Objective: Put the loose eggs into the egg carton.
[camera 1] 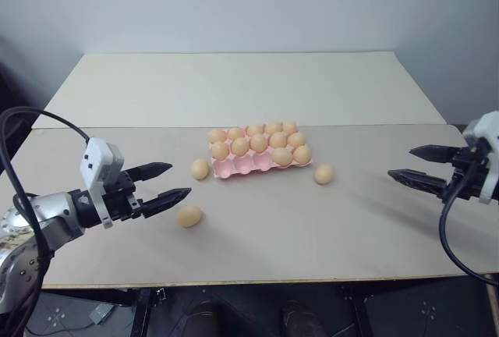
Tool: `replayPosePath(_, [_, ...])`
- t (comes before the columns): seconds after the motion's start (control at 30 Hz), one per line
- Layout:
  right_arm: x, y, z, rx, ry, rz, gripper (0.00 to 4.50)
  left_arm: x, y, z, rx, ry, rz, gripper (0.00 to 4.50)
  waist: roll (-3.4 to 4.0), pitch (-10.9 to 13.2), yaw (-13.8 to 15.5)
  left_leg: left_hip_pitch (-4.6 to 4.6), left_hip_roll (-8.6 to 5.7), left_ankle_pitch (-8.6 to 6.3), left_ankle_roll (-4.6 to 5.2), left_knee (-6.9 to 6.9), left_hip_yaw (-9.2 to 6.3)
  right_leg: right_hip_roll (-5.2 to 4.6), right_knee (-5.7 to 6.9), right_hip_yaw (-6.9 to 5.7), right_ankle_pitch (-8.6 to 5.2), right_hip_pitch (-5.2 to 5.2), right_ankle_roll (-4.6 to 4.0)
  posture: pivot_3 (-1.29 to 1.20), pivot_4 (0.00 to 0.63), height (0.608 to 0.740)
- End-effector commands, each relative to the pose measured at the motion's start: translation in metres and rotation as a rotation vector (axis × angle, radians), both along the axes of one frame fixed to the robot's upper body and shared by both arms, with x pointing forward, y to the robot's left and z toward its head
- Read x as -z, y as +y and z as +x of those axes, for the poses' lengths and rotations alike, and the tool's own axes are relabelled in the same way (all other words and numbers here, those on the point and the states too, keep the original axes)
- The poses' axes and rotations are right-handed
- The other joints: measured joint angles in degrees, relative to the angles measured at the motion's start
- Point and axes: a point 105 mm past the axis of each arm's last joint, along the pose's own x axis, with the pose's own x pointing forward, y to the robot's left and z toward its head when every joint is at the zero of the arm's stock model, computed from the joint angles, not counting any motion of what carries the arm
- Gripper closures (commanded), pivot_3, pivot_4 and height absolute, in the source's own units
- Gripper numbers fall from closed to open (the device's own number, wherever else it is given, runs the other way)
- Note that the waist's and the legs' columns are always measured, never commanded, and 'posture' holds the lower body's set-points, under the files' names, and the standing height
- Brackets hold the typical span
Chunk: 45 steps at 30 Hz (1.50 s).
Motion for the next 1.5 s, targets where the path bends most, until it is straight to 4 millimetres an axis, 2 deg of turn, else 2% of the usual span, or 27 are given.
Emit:
replayPosePath(0.03, [-0.005, 0.026, 0.009, -0.017, -0.025, 0.016, 0.05, -0.003, 0.003, -0.001, -0.012, -0.031, 0.021, 0.45, 0.00, 0.00, -0.17, 0.09, 0.02, 0.00, 0.00, -0.01, 0.00, 0.01, 0.01, 0.01, 0.00, 0.07, -0.01, 0.00, 0.150, 0.740])
replayPosePath(0.1, [0.001, 0.039, 0.024, 0.040, -0.039, 0.001, 0.05, -0.003, 0.000, -0.003, -0.006, -0.032, 0.015, 0.45, 0.00, 0.00, -0.10, 0.14, 0.02, 0.00, 0.00, -0.04, 0.00, 0.02, 0.00, 0.00, -0.01, 0.13, -0.01, 0.00, 0.150, 0.740])
replayPosePath(0.23, [0.007, 0.064, 0.050, 0.165, -0.035, 0.077, 0.05, -0.002, -0.005, -0.004, -0.006, -0.036, 0.002, 0.45, 0.00, 0.00, 0.06, 0.10, 0.01, 0.00, 0.00, -0.04, 0.00, 0.00, 0.00, 0.01, 0.00, 0.11, -0.01, 0.00, 0.150, 0.740])
replayPosePath(0.33, [0.016, 0.085, 0.057, 0.185, 0.013, 0.099, 0.05, -0.001, -0.007, -0.005, -0.005, -0.036, -0.002, 0.45, 0.00, 0.00, 0.44, -0.12, 0.01, 0.01, -0.03, -0.04, 0.00, -0.01, 0.02, 0.00, 0.00, -0.12, -0.01, 0.00, 0.150, 0.740])
replayPosePath(0.47, [0.030, 0.094, 0.071, 0.335, 0.079, 0.112, 0.05, 0.000, -0.008, -0.006, -0.007, -0.032, -0.006, 0.45, -0.01, -0.01, 0.39, -0.51, 0.00, 0.23, -0.40, 0.03, 0.01, -0.03, 0.11, 0.00, 0.00, -0.55, -0.01, 0.00, 0.150, 0.740])
replayPosePath(0.6, [0.034, 0.103, 0.069, 0.335, 0.115, 0.128, 0.05, 0.002, -0.010, -0.007, -0.008, -0.031, -0.011, 0.45, -0.01, -0.01, 0.40, -0.61, -0.01, 0.23, -0.39, 0.03, 0.01, -0.02, 0.13, -0.01, 0.00, -0.63, -0.01, 0.00, 0.150, 0.740])
replayPosePath(0.8, [0.033, 0.102, 0.062, 0.386, 0.163, 0.079, 0.05, 0.003, -0.011, -0.008, -0.013, -0.029, -0.014, 0.45, 0.00, -0.02, 0.13, -0.61, 0.00, 0.12, -0.19, 0.02, 0.00, -0.01, 0.14, -0.01, 0.00, -0.65, -0.01, 0.00, 0.150, 0.740])
replayPosePath(0.9, [0.029, 0.098, 0.066, 0.492, 0.176, 0.088, 0.05, 0.003, -0.011, -0.007, -0.014, -0.029, -0.016, 0.45, 0.01, -0.03, -0.29, -0.57, 0.01, 0.07, -0.09, 0.02, 0.01, 0.00, 0.19, 0.00, 0.01, -0.66, -0.02, 0.00, 0.150, 0.740])
replayPosePath(1.17, [0.047, 0.104, 0.071, 0.599, 0.228, 0.075, 0.05, 0.006, -0.016, -0.007, -0.002, -0.028, -0.024, 0.45, 0.02, -0.03, -0.07, -0.63, -0.01, 0.09, -0.13, 0.01, 0.00, -0.02, 0.15, -0.03, 0.01, -0.68, -0.01, 0.00, 0.150, 0.740])
replayPosePath(1.5, [0.065, 0.099, 0.070, 0.670, 0.262, 0.042, 0.05, 0.007, -0.014, -0.008, -0.012, -0.025, -0.022, 0.45, 0.02, -0.03, -0.16, -0.62, 0.00, 0.09, -0.13, 0.01, -0.01, -0.01, 0.16, -0.04, 0.01, -0.68, -0.02, 0.00, 0.150, 0.740])
